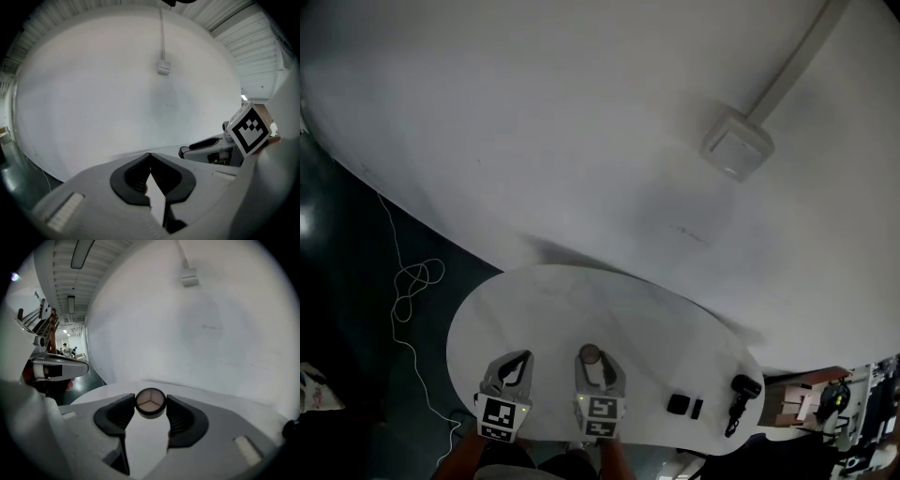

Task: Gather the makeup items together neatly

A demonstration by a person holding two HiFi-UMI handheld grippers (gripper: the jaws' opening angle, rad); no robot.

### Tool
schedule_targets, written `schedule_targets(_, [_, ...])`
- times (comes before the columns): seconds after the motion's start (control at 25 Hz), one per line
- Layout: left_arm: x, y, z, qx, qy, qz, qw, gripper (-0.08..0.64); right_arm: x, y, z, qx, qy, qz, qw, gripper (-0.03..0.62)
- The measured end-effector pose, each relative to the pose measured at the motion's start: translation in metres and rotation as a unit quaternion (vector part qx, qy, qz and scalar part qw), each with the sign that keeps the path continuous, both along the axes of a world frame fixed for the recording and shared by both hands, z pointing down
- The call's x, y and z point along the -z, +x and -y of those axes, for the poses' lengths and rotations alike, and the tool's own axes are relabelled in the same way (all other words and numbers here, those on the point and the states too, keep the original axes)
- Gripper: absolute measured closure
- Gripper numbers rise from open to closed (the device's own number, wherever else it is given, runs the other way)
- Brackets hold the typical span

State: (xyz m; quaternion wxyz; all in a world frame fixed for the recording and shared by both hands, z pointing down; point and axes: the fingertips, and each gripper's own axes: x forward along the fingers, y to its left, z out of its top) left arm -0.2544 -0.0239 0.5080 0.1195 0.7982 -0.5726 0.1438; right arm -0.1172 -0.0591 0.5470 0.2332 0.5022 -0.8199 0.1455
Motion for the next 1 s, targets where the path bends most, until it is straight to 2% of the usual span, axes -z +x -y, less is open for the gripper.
schedule_targets(0.56, [-0.003,0.137,-0.005,-0.117,-0.007,-0.003,0.9931,0.550,-0.003,0.147,-0.041,-0.119,-0.009,-0.008,0.993,0.380])
schedule_targets(1.0, [-0.039,0.208,-0.019,-0.166,-0.039,0.009,0.9852,0.551,-0.043,0.219,-0.072,-0.168,-0.044,-0.005,0.985,0.380])
